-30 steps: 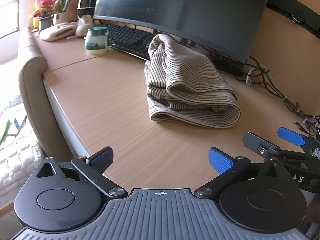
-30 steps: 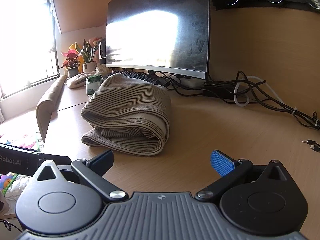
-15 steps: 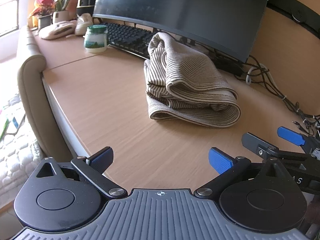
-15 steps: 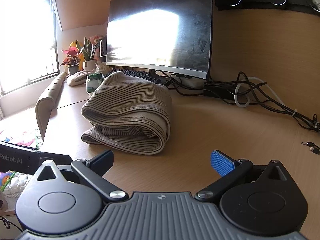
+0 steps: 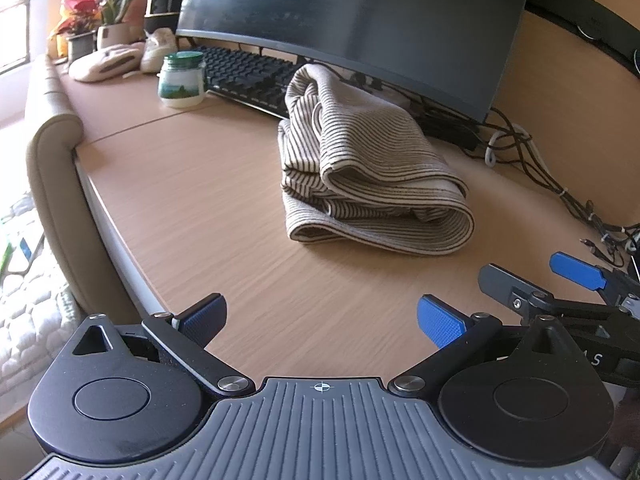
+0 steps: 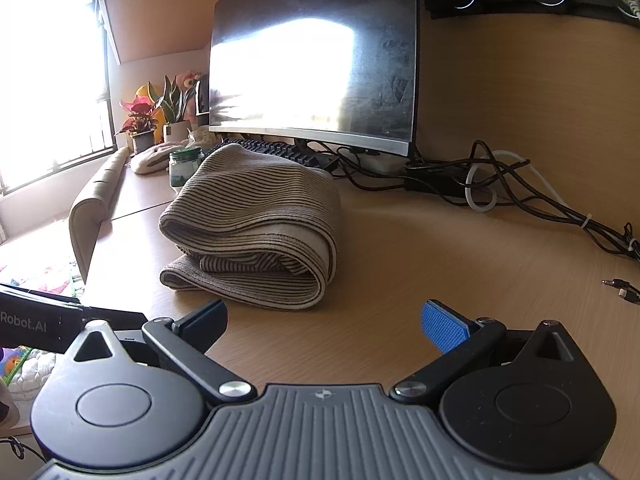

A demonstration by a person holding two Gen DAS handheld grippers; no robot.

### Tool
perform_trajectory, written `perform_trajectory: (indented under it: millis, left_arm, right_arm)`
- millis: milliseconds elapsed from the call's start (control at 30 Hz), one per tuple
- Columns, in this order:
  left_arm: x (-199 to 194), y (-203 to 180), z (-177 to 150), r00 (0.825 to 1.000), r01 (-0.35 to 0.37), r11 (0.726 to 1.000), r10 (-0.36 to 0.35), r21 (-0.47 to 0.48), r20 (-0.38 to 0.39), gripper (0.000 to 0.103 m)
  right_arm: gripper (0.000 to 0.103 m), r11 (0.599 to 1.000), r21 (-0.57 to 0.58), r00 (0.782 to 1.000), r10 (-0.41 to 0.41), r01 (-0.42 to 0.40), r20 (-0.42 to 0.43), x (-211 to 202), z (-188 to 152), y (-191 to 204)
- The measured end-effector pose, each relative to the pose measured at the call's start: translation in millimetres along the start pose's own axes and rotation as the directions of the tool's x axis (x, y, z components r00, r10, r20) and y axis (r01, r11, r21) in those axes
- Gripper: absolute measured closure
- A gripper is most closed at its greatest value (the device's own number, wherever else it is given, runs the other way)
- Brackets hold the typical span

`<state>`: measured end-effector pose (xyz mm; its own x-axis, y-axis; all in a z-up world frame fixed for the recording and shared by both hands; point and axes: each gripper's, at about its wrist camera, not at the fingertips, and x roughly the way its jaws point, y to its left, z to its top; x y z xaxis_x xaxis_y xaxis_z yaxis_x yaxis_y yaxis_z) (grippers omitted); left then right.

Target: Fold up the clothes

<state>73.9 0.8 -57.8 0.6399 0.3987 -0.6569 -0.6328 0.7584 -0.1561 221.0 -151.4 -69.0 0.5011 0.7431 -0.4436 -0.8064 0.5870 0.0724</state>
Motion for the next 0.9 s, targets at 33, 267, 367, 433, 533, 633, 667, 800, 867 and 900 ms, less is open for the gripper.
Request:
perform_trajectory:
  millis: [33,267,367,433,533,633,667,800,867,900]
  left_arm:
    - [0.1,0.3,-0.1,1.0,0.0,1.0,0.0,-0.001,-0.001,0.0]
    - [-0.1,1.6,-0.6,1.0,-0.002,1.0,0.002,-0.004,-0.002,0.0]
    - [-0.3,2.3,-0.7,1.0,-0.002,1.0,0.002,-0.004,-0.001,0.0]
    - [-0.5,2.9,-0.8,1.0,-0.004,1.0,0.004,-0.006,-0.002,0.0]
    - [-1.3,3.3,-1.2,1.0,-0.009,1.0,0.009,-0.008,-0.001,0.0]
    - [-1.5,3.4,-1.1,1.0,-0.012,1.0,0.012,-0.008,-0.001,0.0]
    - [-1.4,3.2,-0.9,1.0,-0.014,1.0,0.014,-0.009,-0.002,0.0]
    - [-3.6,2.1,0.0,1.0,-0.019,1.0,0.019,-0.003,0.008,0.0]
    - [-4.8,1.8,0.6,1.0,-0.021,1.0,0.021,-0.001,0.013,0.0]
    - [-5.4,1.6,0.6,1.0,-0.022,1.0,0.022,0.0,0.015,0.0]
  right_arm:
    - [0.0,1.0,0.0,1.0,0.0,0.0,0.0,0.0,0.0,-0.1]
    - [0.0,1.0,0.001,1.0,0.001,-0.001,-0.002,0.2,-0.1,0.1]
    - [0.0,1.0,0.001,1.0,-0.001,0.001,-0.001,0.3,-0.2,1.0]
    - [0.0,1.0,0.001,1.0,-0.002,0.002,-0.001,0.4,-0.2,1.6]
    - [0.0,1.0,0.001,1.0,-0.002,0.002,0.0,0.2,-0.1,1.8]
    - [0.0,1.0,0.0,1.0,-0.002,0.002,0.0,0.3,-0.2,1.9]
    - [0.0,1.0,-0.001,1.0,-0.001,0.001,0.0,0.5,-0.3,2.0]
    - [0.0,1.0,-0.009,1.0,0.001,-0.001,-0.001,1.0,0.4,3.3]
    - [0.0,1.0,-0.013,1.0,0.003,-0.003,0.0,0.9,0.5,3.8]
    - [0.0,1.0,-0.016,1.0,0.004,-0.004,0.0,0.8,0.4,4.0]
